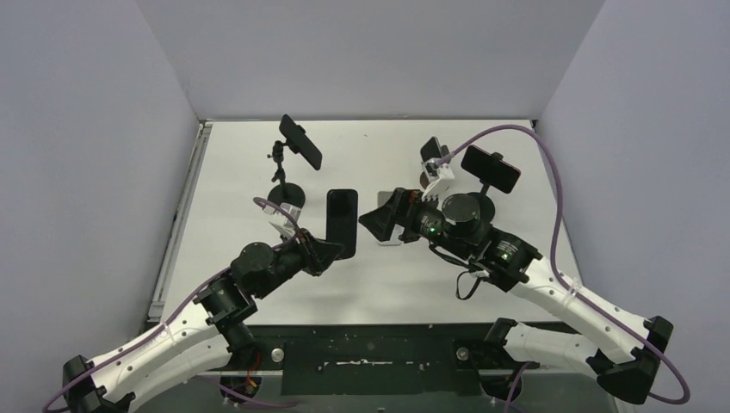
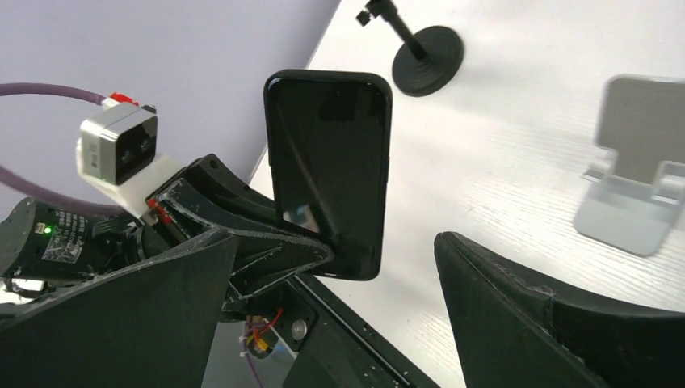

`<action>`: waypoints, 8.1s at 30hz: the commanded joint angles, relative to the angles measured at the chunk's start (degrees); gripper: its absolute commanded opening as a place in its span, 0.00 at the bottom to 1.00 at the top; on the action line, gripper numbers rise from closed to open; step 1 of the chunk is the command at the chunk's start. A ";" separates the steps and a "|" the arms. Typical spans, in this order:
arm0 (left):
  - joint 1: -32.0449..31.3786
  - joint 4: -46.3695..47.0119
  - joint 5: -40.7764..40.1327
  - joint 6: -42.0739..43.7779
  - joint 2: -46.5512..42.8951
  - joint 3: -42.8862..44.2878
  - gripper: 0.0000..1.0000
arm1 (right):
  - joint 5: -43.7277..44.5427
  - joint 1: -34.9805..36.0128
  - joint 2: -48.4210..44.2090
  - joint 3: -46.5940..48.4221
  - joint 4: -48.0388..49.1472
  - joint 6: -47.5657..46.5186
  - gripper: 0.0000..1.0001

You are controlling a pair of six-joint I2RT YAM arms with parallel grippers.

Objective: Remove the phone from the phone stand
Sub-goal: Place the phone at the center of the board, then pick up the phone stand at the center of the board.

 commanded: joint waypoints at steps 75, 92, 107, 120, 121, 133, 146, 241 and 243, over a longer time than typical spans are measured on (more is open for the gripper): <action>28.52 5.90 26.13 -9.06 45.21 -0.13 0.32 | 11.46 1.08 -13.09 -14.37 -6.35 -0.79 1.00; 28.83 1.52 21.23 -7.96 42.73 0.06 0.44 | 11.46 1.14 -12.45 -14.21 -6.45 -0.72 1.00; 29.53 -1.45 18.30 -7.79 41.38 -0.04 0.46 | 11.62 1.11 -12.20 -14.17 -6.42 -0.71 1.00; 31.24 -8.07 15.52 -6.83 36.54 1.64 0.45 | 12.88 1.07 -13.02 -14.36 -8.10 -0.68 1.00; 31.25 -9.63 14.46 -6.03 35.05 2.51 0.45 | 13.61 1.13 -12.99 -13.87 -9.02 -1.21 1.00; 30.92 -17.63 -7.68 7.93 13.32 11.64 0.97 | 29.26 1.36 -5.02 -7.36 -17.74 -11.86 1.00; 28.07 -9.50 9.40 12.52 5.75 7.29 0.97 | 10.23 -12.51 2.75 -13.19 10.48 -21.94 0.99; 24.68 -8.40 8.19 11.57 2.67 5.98 0.97 | 28.20 -16.01 49.65 27.49 3.07 -8.28 0.53; 24.61 -8.48 8.11 11.55 2.55 6.07 0.97 | 28.20 -16.98 52.28 30.77 2.79 -6.30 0.52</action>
